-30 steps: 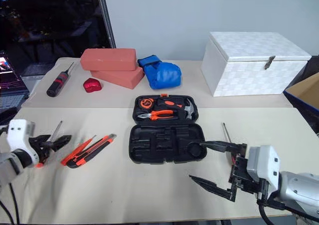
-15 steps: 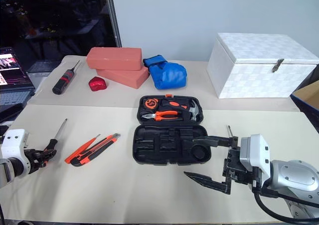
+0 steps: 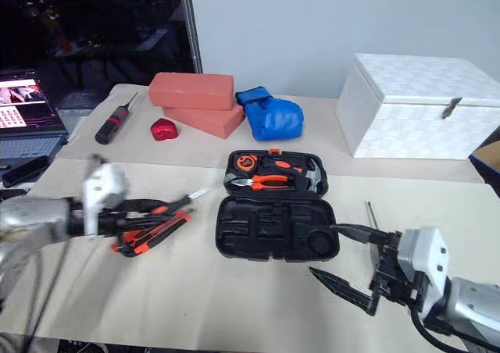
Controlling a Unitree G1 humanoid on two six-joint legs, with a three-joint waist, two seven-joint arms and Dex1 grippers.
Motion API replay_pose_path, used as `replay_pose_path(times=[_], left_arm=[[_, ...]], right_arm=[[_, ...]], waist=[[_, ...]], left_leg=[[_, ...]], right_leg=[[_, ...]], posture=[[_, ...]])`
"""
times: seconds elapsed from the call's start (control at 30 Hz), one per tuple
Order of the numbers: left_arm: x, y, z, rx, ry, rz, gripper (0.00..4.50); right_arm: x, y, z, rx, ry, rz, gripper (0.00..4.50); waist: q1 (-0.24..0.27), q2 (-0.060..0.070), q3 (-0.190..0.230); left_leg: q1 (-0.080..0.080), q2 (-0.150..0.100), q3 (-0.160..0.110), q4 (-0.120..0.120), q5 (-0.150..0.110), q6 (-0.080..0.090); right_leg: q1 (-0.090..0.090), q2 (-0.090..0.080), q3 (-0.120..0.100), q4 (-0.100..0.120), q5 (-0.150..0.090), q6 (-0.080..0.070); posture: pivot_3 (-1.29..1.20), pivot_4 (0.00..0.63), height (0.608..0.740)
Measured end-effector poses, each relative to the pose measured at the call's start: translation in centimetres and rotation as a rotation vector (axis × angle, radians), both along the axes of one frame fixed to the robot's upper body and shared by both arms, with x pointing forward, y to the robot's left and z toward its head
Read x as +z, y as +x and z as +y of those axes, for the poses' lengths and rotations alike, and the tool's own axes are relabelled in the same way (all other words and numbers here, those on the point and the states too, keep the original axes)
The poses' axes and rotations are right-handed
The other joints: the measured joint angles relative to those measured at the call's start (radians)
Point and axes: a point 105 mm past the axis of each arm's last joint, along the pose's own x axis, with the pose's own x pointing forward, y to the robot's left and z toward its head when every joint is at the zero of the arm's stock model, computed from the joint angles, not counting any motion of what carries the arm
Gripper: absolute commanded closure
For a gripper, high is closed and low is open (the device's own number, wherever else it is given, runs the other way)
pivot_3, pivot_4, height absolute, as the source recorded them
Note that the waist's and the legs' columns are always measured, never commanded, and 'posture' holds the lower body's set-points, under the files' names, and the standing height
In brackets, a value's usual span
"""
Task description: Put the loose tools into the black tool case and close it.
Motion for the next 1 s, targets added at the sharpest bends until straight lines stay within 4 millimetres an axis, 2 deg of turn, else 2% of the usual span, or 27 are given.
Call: replay_pose_path(times=[0.03, 0.07, 0.17, 0.23, 0.3, 0.37, 0.53, 0.7, 0.93, 1.0], left_arm=[[-0.1, 0.7, -1.0, -0.047, 0.022, -0.001, 3.63], [0.3, 2.5, -2.8, -0.109, 0.047, -0.027, 3.63], [0.1, 4.4, -5.1, -0.187, 0.123, -0.042, 3.63], [-0.5, 6.0, -7.4, -0.227, 0.165, -0.010, 3.63], [-1.2, 6.8, -9.8, -0.282, 0.204, 0.002, 3.63], [-2.1, 7.2, -11.1, -0.290, 0.213, 0.046, 3.63], [-4.9, 7.7, -11.2, -0.259, 0.301, 0.118, 3.63], [-4.5, 9.1, -10.9, -0.205, 0.340, 0.090, 3.63], [-4.7, 9.7, -10.5, -0.222, 0.377, 0.076, 3.63], [-4.9, 9.9, -10.5, -0.228, 0.388, 0.066, 2.62]], right_arm=[[0.0, -0.2, -0.4, -0.026, -0.010, -0.001, 0.00], [0.0, -0.4, -1.2, -0.065, -0.026, 0.002, 0.00], [0.5, -0.3, -2.2, -0.112, -0.055, -0.021, 0.00], [0.6, -0.2, -3.1, -0.156, -0.067, -0.022, 0.00], [0.9, 0.0, -3.6, -0.185, -0.080, -0.030, 0.00], [1.0, 0.1, -3.8, -0.194, -0.085, -0.033, 0.00], [1.1, 0.4, -4.0, -0.222, -0.097, -0.040, 0.00], [1.3, 0.3, -3.3, -0.212, -0.113, -0.055, 0.00], [1.4, 0.1, -2.9, -0.209, -0.118, -0.062, 0.00], [1.4, 0.1, -2.9, -0.210, -0.118, -0.061, 0.00]], waist=[[-0.001, 0.000, 0.000], [0.005, 0.001, 0.001], [-0.018, 0.002, 0.001], [-0.020, 0.001, 0.001], [-0.027, 0.001, 0.001], [-0.035, 0.001, 0.001], [-0.052, 0.002, 0.002], [-0.048, 0.002, 0.002], [-0.049, 0.002, 0.002], [-0.050, 0.002, 0.002]], left_leg=[[0.000, 0.001, 0.000, 0.002, 0.000, 0.000], [0.000, 0.001, -0.004, 0.006, 0.001, 0.001], [-0.001, 0.003, -0.006, 0.013, -0.001, 0.002], [0.000, 0.001, -0.008, 0.015, 0.000, 0.002], [-0.001, -0.003, -0.008, 0.015, 0.001, 0.005], [-0.002, -0.004, -0.008, 0.015, 0.001, 0.005], [-0.003, -0.004, -0.012, 0.015, 0.001, 0.006], [-0.004, -0.006, -0.014, 0.015, 0.001, 0.006], [-0.003, -0.007, -0.014, 0.015, 0.001, 0.006], [-0.003, -0.007, -0.015, 0.015, 0.001, 0.006]], right_leg=[[0.000, 0.001, 0.000, 0.000, 0.001, 0.000], [0.004, 0.004, 0.000, 0.001, 0.001, 0.001], [0.008, 0.013, 0.011, 0.001, 0.002, 0.001], [0.011, 0.016, 0.017, 0.001, 0.003, 0.002], [0.010, 0.017, 0.024, 0.000, 0.003, 0.004], [0.010, 0.017, 0.026, 0.000, 0.004, 0.005], [0.008, 0.018, 0.026, 0.002, 0.002, 0.006], [0.010, 0.017, 0.026, 0.001, 0.001, 0.007], [0.010, 0.017, 0.027, 0.002, 0.001, 0.007], [0.010, 0.017, 0.027, 0.002, 0.001, 0.007]], posture=[[0.00, 0.150, 0.740], [0.00, 0.150, 0.740], [0.00, 0.150, 0.740], [0.00, 0.150, 0.740], [0.00, 0.150, 0.740], [0.00, 0.150, 0.740], [0.00, 0.150, 0.740], [0.00, 0.150, 0.740], [0.00, 0.150, 0.740], [0.00, 0.150, 0.740]])
